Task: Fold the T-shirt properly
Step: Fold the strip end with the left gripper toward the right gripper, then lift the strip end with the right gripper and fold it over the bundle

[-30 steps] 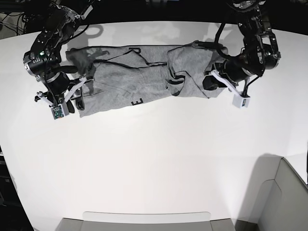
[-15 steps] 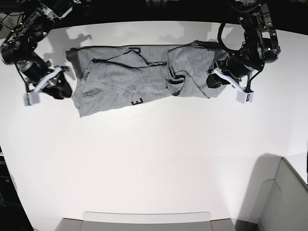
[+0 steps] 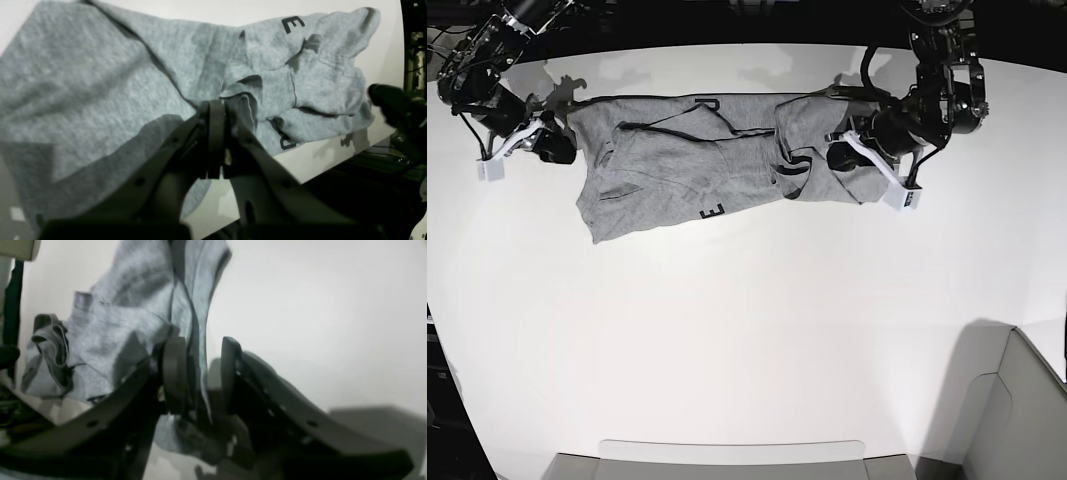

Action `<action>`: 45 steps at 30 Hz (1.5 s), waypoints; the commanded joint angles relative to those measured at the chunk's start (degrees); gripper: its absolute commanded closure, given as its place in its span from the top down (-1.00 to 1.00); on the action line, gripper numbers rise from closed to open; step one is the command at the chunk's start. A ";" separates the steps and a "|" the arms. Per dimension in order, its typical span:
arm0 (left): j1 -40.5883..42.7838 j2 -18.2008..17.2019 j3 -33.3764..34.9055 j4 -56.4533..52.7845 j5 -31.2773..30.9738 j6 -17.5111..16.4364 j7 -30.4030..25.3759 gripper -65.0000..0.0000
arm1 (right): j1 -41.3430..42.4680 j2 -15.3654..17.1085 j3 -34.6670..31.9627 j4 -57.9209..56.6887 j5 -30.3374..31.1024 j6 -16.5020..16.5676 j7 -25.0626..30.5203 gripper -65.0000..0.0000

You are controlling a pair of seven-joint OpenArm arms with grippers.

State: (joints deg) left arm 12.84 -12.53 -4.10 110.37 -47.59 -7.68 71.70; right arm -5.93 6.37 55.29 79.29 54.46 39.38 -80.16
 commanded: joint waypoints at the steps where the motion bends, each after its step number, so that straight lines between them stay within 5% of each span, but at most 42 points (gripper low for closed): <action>1: -0.40 -0.34 -0.43 0.80 -0.80 -0.01 -0.80 -1.00 | 0.79 0.88 -1.88 -0.03 1.76 0.62 0.16 -0.42; 11: -0.40 -0.34 -0.52 0.80 -0.80 -0.01 -0.80 -1.00 | 0.88 -0.88 -9.53 -1.97 1.76 0.62 0.16 -0.42; 23: -0.40 -0.34 -0.61 0.97 -0.80 -0.01 -0.71 -1.00 | 0.97 -1.40 -23.16 -1.97 1.68 0.62 9.52 -0.42; 30: 0.65 -0.34 -0.61 1.06 -0.80 -0.01 -0.62 -1.00 | 3.16 -1.32 -27.38 -2.32 -4.04 0.62 13.30 -0.98; 38: 0.57 -0.34 -0.69 1.15 -0.80 -0.01 -0.80 -1.00 | 6.33 -0.70 -27.20 -1.97 -8.08 -7.24 13.48 -1.00; 45: 0.39 -0.34 -0.69 1.15 -0.80 -0.01 -0.80 -1.00 | 9.32 3.17 -27.11 -2.41 -10.72 -12.87 16.29 -1.00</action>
State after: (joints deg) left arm 13.63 -12.53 -4.51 110.39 -47.64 -7.68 71.70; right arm 2.42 8.91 27.99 76.05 42.46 26.57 -64.84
